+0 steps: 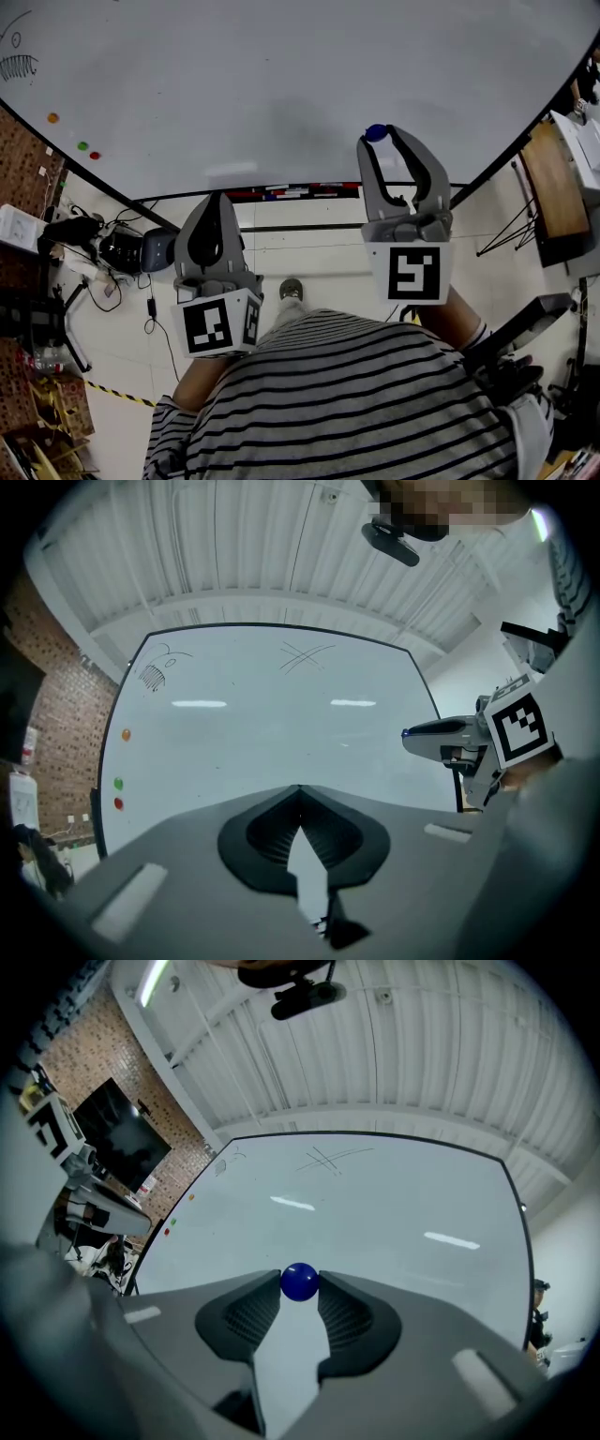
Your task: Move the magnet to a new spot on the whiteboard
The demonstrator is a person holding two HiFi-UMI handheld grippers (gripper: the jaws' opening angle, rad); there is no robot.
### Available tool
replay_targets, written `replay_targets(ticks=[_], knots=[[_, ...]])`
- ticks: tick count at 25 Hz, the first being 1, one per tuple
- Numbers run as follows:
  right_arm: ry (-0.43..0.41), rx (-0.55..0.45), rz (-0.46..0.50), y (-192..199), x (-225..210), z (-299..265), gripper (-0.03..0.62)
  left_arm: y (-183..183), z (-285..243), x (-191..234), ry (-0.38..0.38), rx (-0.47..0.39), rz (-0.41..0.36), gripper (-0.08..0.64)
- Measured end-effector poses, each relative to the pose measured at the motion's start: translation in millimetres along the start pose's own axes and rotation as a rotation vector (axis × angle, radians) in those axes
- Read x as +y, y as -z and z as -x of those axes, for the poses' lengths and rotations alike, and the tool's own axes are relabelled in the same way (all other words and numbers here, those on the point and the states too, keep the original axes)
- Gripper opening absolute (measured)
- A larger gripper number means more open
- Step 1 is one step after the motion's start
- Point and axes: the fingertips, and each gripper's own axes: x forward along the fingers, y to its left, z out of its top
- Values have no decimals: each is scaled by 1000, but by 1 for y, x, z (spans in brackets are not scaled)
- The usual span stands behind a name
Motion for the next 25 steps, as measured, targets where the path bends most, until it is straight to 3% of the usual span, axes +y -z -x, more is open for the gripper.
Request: replay_targets(ticks=[12,25], knots=[[106,-4,94,-4,7,-122,126,-12,-95,77,86,-65,20,15],[200,11,97,11,3,-159,126,3,-138,108,116,-61,56,15]])
